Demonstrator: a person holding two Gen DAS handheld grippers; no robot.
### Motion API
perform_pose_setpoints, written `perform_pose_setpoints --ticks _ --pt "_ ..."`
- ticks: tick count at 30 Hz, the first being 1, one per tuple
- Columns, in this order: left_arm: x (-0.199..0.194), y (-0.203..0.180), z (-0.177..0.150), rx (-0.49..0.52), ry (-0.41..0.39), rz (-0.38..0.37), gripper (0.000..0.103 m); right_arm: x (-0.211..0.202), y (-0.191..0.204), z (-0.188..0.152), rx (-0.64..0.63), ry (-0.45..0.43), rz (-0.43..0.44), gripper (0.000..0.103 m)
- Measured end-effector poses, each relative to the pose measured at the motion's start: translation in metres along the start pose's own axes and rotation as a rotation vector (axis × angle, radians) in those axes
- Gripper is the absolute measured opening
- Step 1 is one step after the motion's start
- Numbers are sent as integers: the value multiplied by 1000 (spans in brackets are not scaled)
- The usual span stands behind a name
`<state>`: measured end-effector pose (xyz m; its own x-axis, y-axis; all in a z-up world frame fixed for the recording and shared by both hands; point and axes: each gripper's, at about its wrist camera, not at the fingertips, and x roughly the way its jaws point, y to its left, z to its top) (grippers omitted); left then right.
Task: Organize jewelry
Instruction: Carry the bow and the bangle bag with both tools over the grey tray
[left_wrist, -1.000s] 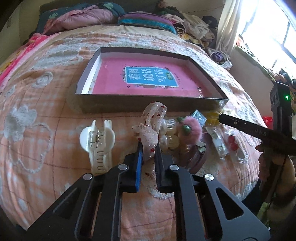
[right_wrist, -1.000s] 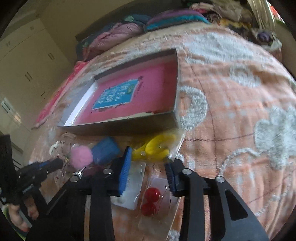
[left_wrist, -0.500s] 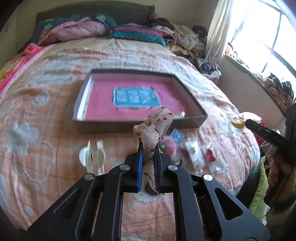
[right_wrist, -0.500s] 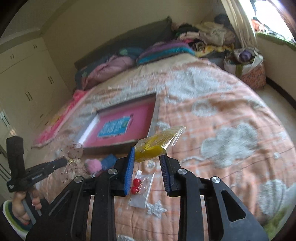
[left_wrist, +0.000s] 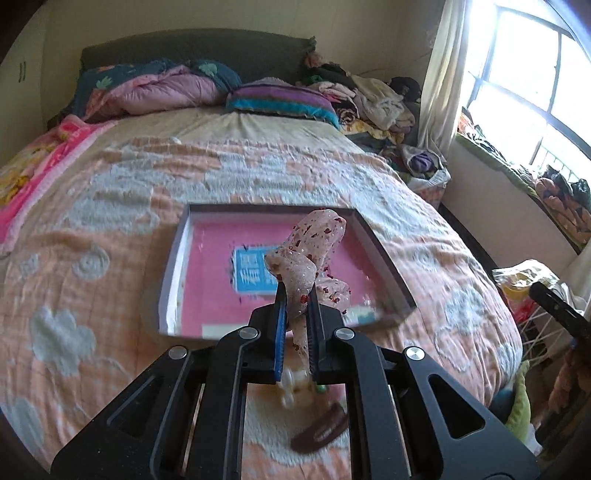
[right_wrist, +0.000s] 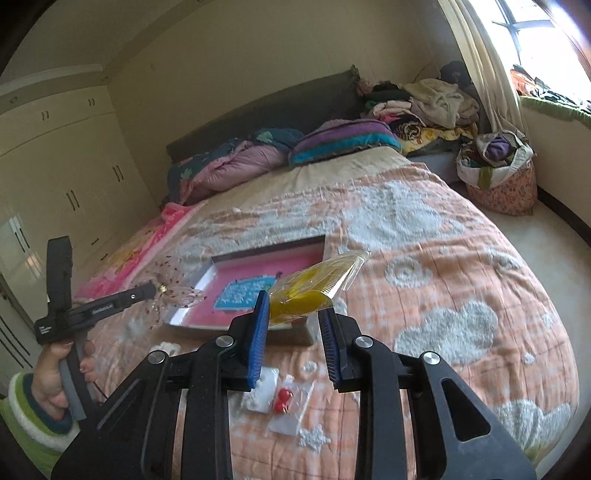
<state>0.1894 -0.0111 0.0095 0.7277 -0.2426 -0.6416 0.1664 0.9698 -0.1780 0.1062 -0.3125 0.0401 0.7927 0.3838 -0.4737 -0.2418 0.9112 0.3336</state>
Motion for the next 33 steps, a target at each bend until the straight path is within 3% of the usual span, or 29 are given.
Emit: perform_pose_setpoints --ticks 13,23,33 --pt "24 21 35 6 -24 59 4 48 40 38 -85 4 95 26" --pt "64 51 35 -32 34 98 4 131 62 42 -105 113 123 26" --pt "94 64 22 -53 103 80 4 194 62 13 -94 256 103 26"
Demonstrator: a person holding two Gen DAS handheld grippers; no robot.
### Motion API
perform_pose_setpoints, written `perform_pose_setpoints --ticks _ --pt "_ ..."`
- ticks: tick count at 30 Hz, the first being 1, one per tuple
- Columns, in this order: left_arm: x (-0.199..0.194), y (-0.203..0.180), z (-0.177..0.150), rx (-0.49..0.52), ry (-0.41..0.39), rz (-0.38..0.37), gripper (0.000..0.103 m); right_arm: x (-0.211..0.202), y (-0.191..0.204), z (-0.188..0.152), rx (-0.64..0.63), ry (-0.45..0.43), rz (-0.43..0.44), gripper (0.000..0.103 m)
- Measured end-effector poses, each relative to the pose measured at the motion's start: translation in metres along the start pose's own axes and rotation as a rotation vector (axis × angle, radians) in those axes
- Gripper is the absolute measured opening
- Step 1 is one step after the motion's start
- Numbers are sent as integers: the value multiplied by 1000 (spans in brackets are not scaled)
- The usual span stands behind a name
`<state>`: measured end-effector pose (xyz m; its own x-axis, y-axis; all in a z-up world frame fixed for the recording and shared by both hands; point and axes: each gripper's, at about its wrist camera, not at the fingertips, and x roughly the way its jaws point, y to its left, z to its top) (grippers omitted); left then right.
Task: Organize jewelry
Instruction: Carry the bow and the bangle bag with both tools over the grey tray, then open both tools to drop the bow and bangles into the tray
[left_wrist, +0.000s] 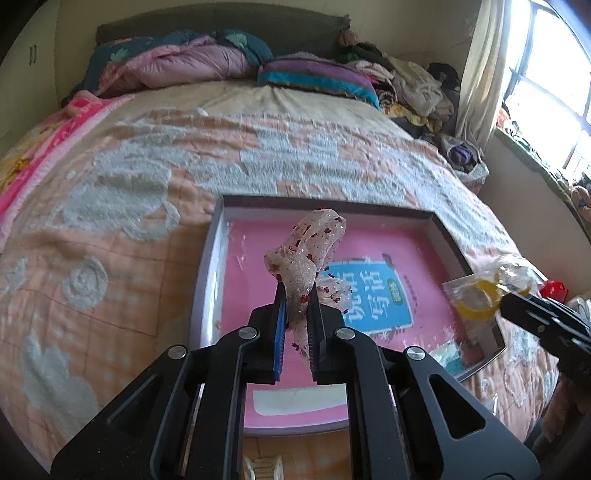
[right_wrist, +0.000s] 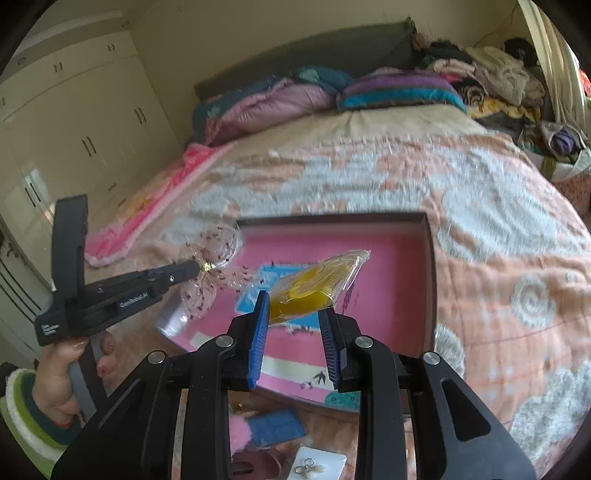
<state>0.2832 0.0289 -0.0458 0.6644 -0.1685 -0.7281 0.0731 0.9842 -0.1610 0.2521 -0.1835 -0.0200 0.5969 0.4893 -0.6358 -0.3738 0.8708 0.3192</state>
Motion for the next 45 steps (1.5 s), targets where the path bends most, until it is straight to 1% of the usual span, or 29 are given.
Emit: perform_pose_setpoints --ticks 3,5,8,9,10,12,15,17,19,21,22,24,26,27,32,34,37,40,45 --pt "8 1 -6 -1 29 -6 6 14 -5 -9 22 42 -13 26" --pt "11 1 -9 3 37 -3 8 20 -8 -13 35 65 -25 27" --pt "12 1 -15 8 44 -2 9 21 -9 -18 40 75 -45 29" --pt "11 1 -16 7 45 -4 9 19 -9 -20 40 72 -50 34" --pt "11 1 -17 5 45 -3 11 17 -9 -20 39 69 -62 47" --pt "11 1 -18 3 46 -3 13 8 -9 -23 37 50 -85 60" --pt "8 0 -19 12 45 4 18 -4 -10 -26 29 30 -93 64" --pt "4 -1 -20 15 44 7 21 -17 -10 -28 23 8 -100 70" --pt "-2 -3 -20 19 39 9 24 -31 -9 -30 24 -17 -100 78" --pt "-9 -5 -20 27 31 18 26 -47 -6 -30 10 -49 -103 82" --pt "-12 -7 -20 28 29 22 30 -53 -4 -29 3 -58 -108 84" --pt "-21 -9 -20 29 20 27 35 -69 -1 -30 -12 -82 -118 86" --pt "-30 -12 -19 31 10 38 48 -82 1 -30 -13 -106 -119 88" --pt "-36 -13 -20 31 3 40 50 -89 2 -30 -12 -121 -119 89" --pt "-64 -18 -19 23 -38 47 76 -123 6 -31 -15 -188 -128 94" --pt "-78 -22 -19 29 -61 54 82 -135 9 -31 -22 -212 -134 96" --pt "-95 -28 -19 42 -86 58 87 -155 11 -31 -34 -249 -169 97" --pt "-112 -33 -20 50 -113 60 93 -170 13 -32 -44 -274 -182 98" --pt "-134 -41 -24 66 -146 55 93 -187 16 -35 -53 -298 -185 98"
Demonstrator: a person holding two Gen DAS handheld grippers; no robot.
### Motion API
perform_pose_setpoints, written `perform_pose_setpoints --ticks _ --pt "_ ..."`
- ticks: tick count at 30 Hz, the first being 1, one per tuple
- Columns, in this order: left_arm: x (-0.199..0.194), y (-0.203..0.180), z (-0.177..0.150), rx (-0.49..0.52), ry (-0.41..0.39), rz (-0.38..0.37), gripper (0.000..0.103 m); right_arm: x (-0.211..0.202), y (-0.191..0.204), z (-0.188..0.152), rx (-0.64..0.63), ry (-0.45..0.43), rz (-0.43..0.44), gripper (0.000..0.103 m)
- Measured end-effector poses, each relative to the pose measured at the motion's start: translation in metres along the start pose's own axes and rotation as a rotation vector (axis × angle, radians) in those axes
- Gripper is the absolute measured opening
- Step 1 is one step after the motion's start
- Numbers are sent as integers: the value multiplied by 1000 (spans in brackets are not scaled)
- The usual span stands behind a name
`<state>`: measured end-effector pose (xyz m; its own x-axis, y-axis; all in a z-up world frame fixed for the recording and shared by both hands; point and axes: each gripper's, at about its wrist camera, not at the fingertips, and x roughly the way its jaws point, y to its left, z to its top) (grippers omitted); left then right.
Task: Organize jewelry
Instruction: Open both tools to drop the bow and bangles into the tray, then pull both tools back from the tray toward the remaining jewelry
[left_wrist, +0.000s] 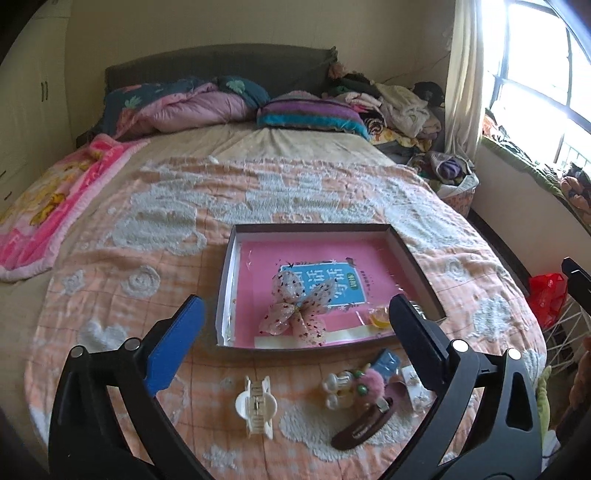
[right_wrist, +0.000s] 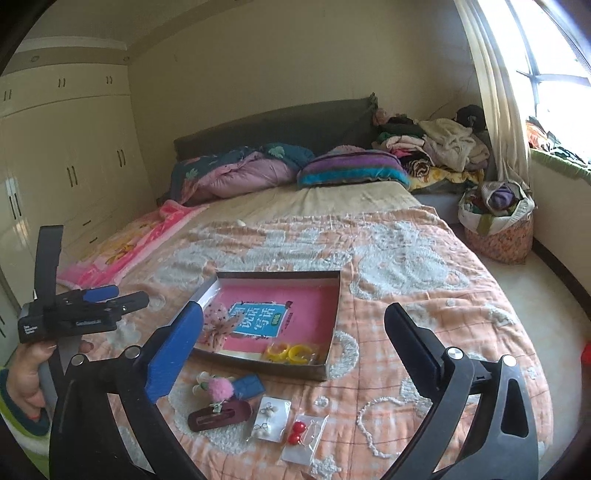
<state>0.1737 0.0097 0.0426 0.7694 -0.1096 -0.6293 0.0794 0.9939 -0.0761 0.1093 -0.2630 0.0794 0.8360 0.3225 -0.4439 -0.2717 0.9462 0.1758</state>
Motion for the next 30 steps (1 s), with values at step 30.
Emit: perform_pose_setpoints --ticks 30 --pt "-46 -29 -57 84 -3 -32 94 -56 34 -48 -80 40 49 98"
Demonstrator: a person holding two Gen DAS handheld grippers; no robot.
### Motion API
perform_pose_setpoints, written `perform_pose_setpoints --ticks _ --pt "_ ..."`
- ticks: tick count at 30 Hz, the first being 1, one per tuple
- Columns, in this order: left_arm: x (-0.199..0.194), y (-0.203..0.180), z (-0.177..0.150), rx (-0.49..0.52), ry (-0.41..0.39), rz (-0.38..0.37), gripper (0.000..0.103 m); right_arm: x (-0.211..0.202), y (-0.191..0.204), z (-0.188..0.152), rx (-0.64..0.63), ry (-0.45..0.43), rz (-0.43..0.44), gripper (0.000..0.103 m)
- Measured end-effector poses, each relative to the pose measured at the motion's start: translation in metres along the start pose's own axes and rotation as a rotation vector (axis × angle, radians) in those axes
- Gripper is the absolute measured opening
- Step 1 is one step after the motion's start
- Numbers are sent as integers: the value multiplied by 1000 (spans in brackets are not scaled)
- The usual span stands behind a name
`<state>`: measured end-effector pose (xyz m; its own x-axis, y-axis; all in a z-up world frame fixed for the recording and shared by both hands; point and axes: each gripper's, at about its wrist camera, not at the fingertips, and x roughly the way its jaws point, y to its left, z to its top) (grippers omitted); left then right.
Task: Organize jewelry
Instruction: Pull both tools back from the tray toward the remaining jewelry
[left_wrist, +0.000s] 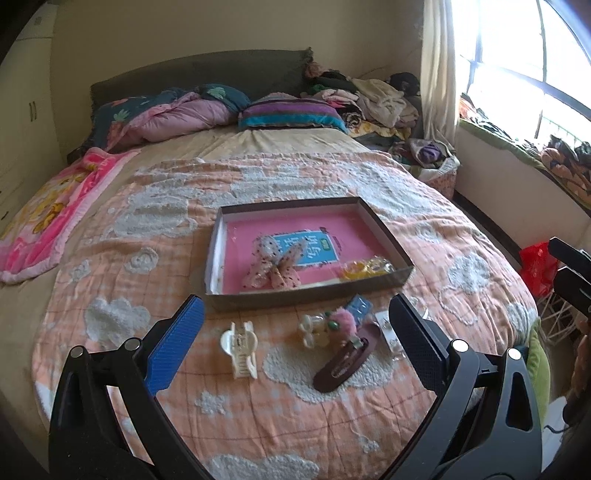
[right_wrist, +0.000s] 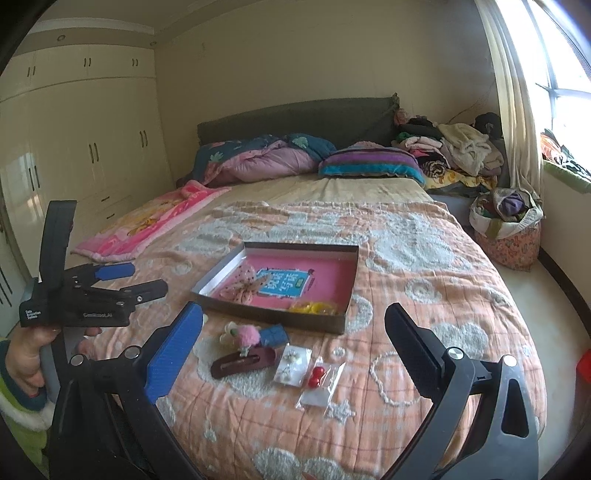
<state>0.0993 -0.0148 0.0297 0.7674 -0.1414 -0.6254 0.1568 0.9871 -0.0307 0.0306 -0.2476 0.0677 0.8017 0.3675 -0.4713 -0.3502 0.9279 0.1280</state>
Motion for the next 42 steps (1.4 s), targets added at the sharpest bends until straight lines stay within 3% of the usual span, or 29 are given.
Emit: perform_pose_setpoints --ticks 16,23,39,41,42 --pt "52 -15 -38 32 172 -35 93 7 7 -33 -33 76 23 98" --pt "66 -17 -47 51 221 -29 93 31 12 -49 -27 144 79 98" --pt "95 -16 -56 55 293 -109 93 77 19 -74 -32 271 157 98" --pt "100 -14 -56 50 298 -118 90 83 19 -76 -28 288 176 96" --pt "103 -13 -55 46 302 -123 89 87 19 -78 -21 298 209 87"
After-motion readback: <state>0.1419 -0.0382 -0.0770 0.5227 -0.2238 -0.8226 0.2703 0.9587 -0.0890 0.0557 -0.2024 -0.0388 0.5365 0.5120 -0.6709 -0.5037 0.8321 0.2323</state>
